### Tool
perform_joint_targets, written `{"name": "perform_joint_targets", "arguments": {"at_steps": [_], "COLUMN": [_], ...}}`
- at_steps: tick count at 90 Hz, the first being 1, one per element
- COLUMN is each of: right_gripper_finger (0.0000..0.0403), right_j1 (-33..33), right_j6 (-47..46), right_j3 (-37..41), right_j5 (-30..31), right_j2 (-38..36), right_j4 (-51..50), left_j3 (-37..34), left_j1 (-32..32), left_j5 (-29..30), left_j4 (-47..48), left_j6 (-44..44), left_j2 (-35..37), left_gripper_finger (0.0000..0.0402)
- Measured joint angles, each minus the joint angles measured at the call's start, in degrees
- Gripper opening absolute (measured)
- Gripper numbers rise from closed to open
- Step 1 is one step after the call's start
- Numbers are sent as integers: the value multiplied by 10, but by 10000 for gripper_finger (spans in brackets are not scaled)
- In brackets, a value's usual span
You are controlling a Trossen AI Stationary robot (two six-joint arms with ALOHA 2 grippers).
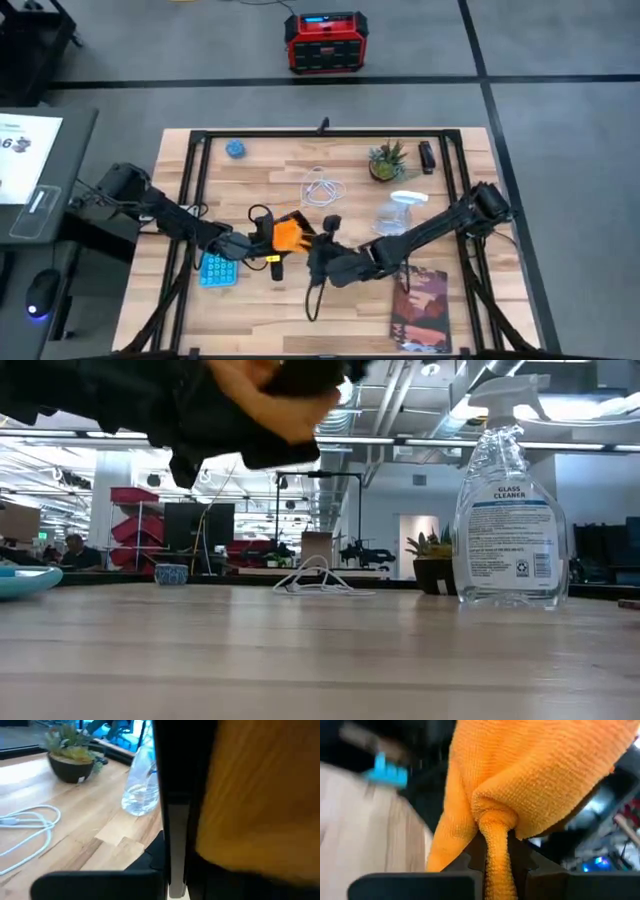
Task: Apply microfiber cloth
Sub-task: Wipe the black cellphone using microfiber cloth
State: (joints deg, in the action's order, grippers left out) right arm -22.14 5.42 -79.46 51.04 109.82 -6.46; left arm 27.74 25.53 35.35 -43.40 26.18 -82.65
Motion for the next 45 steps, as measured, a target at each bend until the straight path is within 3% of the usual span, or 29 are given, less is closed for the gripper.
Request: {"name": "perform_joint_targets", "arguments": {"at_steps": [12,23,32,45], "right_gripper_finger": [22,22,22,22], "right_j1": [-13,-29,-35,-31], "right_j6": [-121,-182,-230,-264], "right_j3": [2,2,2,6], "right_j5": [47,45,-15,-163], "right_j2": [-6,-18,-19,-5], "right_j4": [-131,-213,-260,-277], "left_j3": [0,0,0,1], "left_j1": [-1,1,2,2], "left_j5": [9,-3,-10,-8], "left_j4": [2,4,4,0], "left_j6": [-1,-1,-1,-4], "left_j2": [0,0,1,1], "left_gripper_finger": [13,13,13,13]}}
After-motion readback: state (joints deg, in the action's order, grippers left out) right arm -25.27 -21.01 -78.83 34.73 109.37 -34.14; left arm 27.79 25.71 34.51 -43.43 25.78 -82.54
